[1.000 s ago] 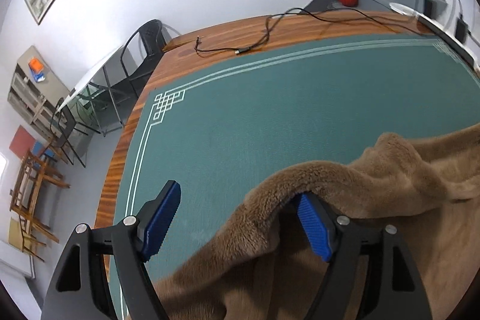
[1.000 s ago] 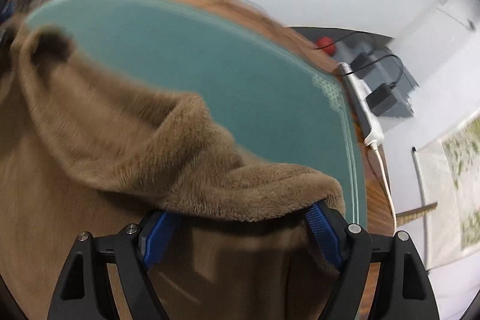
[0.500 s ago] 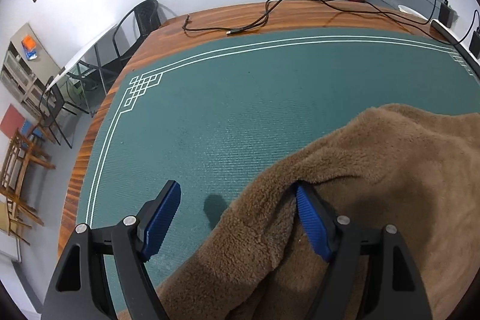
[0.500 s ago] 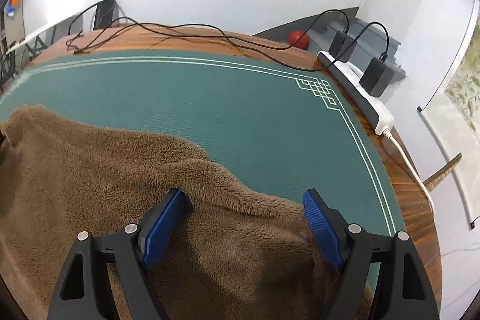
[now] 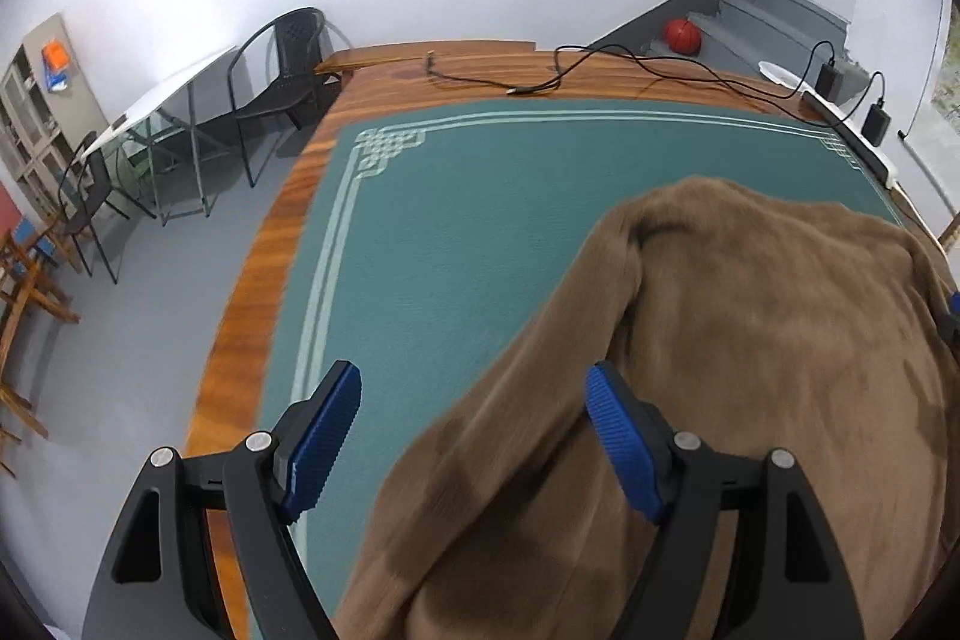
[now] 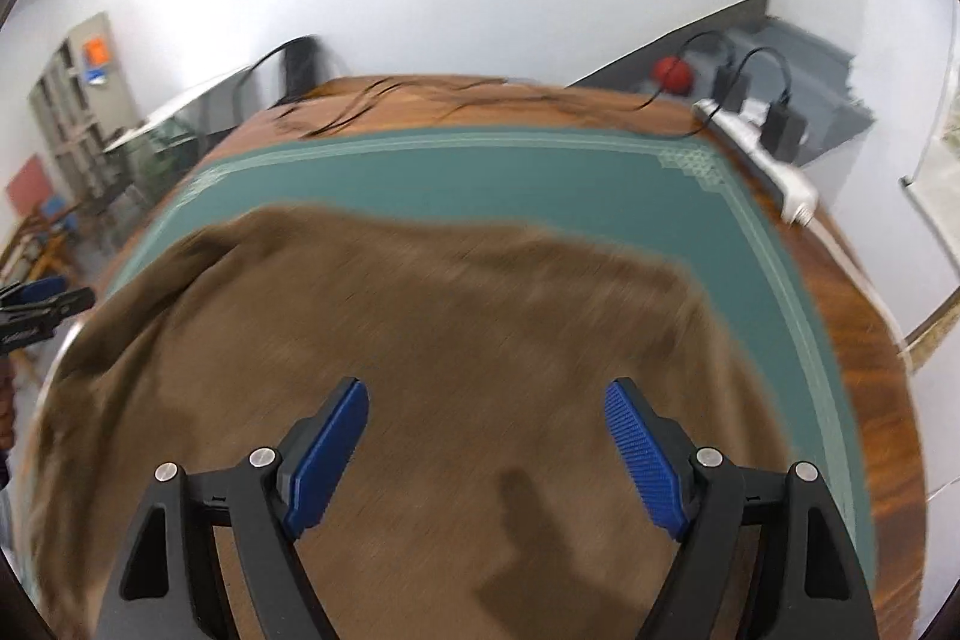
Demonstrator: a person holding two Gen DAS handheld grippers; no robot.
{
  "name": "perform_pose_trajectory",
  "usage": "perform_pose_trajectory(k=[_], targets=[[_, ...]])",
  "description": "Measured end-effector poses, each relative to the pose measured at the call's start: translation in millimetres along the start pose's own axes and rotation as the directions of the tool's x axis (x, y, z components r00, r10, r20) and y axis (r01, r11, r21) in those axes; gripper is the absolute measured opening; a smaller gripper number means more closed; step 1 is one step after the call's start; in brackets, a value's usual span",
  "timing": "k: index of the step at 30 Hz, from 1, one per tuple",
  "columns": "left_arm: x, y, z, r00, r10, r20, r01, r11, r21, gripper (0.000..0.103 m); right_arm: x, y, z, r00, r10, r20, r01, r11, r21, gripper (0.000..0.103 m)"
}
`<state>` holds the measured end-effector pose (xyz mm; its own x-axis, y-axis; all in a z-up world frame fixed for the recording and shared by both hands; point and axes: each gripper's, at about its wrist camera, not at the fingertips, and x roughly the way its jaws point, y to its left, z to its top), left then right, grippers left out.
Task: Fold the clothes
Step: 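Open both grippers to release the blanket flat on the table, then grasp a blanket edge with the left gripper and lift it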
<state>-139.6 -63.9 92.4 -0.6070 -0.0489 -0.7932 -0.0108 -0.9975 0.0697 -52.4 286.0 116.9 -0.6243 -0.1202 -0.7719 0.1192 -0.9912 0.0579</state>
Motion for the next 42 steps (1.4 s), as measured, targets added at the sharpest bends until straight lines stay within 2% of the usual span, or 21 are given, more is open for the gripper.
perform_pose_trajectory(k=[5, 7, 11, 14, 18, 23, 29, 32, 34, 35, 38, 40, 42], targets=[[-33, 29, -54, 1.000, -0.008, 0.012, 0.008, 1.000, 0.001, 0.081, -29, 31, -48, 0.994, 0.099, -0.050, -0.100, 0.995, -0.025, 0.083], [-47, 40, -80, 1.000, 0.013, 0.024, -0.014, 1.000, 0.015, 0.081, -39, 45, -67, 0.991, 0.121, -0.062, -0.124, 0.991, -0.043, 0.083], [-68, 59, -121, 0.999, 0.031, 0.042, -0.032, 0.999, 0.020, 0.081, -45, 68, -102, 0.987, 0.137, -0.083, -0.143, 0.987, -0.072, 0.083], [-79, 75, -145, 0.999, -0.008, 0.043, 0.008, 1.000, -0.009, 0.081, -41, 81, -125, 0.986, 0.136, -0.094, -0.144, 0.986, -0.089, 0.083], [-80, 93, -175, 0.994, -0.109, 0.010, 0.110, 0.990, -0.088, 0.082, -34, 89, -144, 0.992, 0.093, -0.082, -0.103, 0.987, -0.121, 0.083], [-82, 98, -209, 0.973, -0.231, -0.008, 0.228, 0.963, -0.141, 0.081, -32, 91, -157, 0.996, 0.060, -0.060, -0.068, 0.987, -0.143, 0.083], [-80, 81, -224, 0.966, -0.256, -0.018, 0.252, 0.959, -0.129, 0.081, -30, 95, -165, 0.998, 0.042, -0.047, -0.049, 0.985, -0.164, 0.085], [-82, 77, -229, 0.975, -0.224, -0.005, 0.222, 0.971, -0.091, 0.081, -30, 93, -166, 0.997, 0.064, -0.046, -0.070, 0.987, -0.146, 0.087], [-82, 74, -232, 0.982, -0.188, -0.002, 0.188, 0.981, -0.056, 0.078, -31, 90, -167, 0.996, 0.083, -0.041, -0.087, 0.988, -0.131, 0.089], [-83, 73, -232, 0.984, -0.179, -0.001, 0.179, 0.983, -0.050, 0.073, -31, 90, -168, 0.995, 0.087, -0.039, -0.091, 0.988, -0.127, 0.090], [-84, 73, -231, 0.983, -0.181, -0.004, 0.180, 0.981, -0.066, 0.050, -31, 90, -168, 0.995, 0.094, -0.036, -0.098, 0.988, -0.120, 0.090], [-85, 74, -230, 0.983, -0.182, -0.005, 0.181, 0.981, -0.076, 0.030, -31, 89, -168, 0.995, 0.098, -0.034, -0.101, 0.988, -0.116, 0.090], [-86, 74, -229, 0.983, -0.183, -0.006, 0.182, 0.980, -0.086, 0.021, -31, 90, -168, 0.994, 0.100, -0.033, -0.103, 0.988, -0.114, 0.090]])
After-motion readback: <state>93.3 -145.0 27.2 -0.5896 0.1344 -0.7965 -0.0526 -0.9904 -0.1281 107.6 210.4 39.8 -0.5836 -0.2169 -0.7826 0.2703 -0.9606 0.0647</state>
